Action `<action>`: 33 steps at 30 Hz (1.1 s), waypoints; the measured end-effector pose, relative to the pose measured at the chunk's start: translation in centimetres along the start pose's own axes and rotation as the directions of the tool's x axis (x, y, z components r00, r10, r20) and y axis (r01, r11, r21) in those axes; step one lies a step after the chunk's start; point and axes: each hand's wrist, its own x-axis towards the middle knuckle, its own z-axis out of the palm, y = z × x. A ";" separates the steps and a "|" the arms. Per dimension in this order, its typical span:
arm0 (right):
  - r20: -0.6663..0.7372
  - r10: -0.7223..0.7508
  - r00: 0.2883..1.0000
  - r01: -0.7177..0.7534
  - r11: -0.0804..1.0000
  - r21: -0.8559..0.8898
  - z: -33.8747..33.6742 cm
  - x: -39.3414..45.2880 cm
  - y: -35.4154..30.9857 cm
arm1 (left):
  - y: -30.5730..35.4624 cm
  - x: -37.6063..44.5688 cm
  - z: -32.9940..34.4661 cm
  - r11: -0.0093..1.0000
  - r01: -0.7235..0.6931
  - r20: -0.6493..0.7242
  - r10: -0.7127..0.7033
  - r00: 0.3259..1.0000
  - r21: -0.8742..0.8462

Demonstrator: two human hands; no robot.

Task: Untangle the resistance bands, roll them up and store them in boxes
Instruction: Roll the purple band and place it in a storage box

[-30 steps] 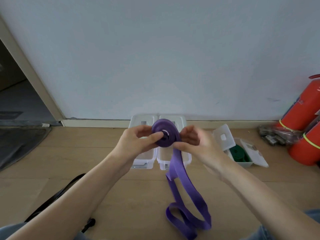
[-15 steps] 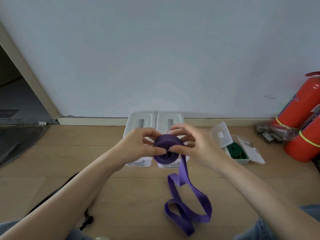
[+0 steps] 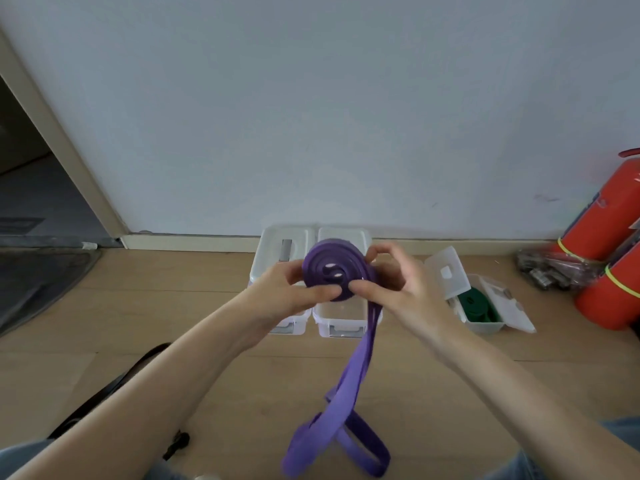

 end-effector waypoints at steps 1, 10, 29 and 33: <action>0.047 -0.016 0.999 0.018 0.999 -0.035 -0.6 0.1 -0.2 | 0.1 0.0 -0.5 0.997 -0.006 0.037 0.003 0.999 0.080; 0.203 -0.006 0.979 0.030 0.993 -0.118 -1.3 0.3 0.7 | 1.4 -0.2 -0.5 0.951 -0.140 0.022 0.140 0.990 0.277; -0.003 -0.048 0.999 0.048 0.990 0.135 -0.9 -0.1 0.3 | 0.9 -0.3 0.5 0.987 -0.119 -0.122 0.105 0.987 -0.108; 0.174 -0.133 0.976 0.159 0.976 -0.148 -2.0 0.2 -0.7 | 2.1 -0.4 -0.6 0.948 -0.170 0.077 0.155 0.985 0.270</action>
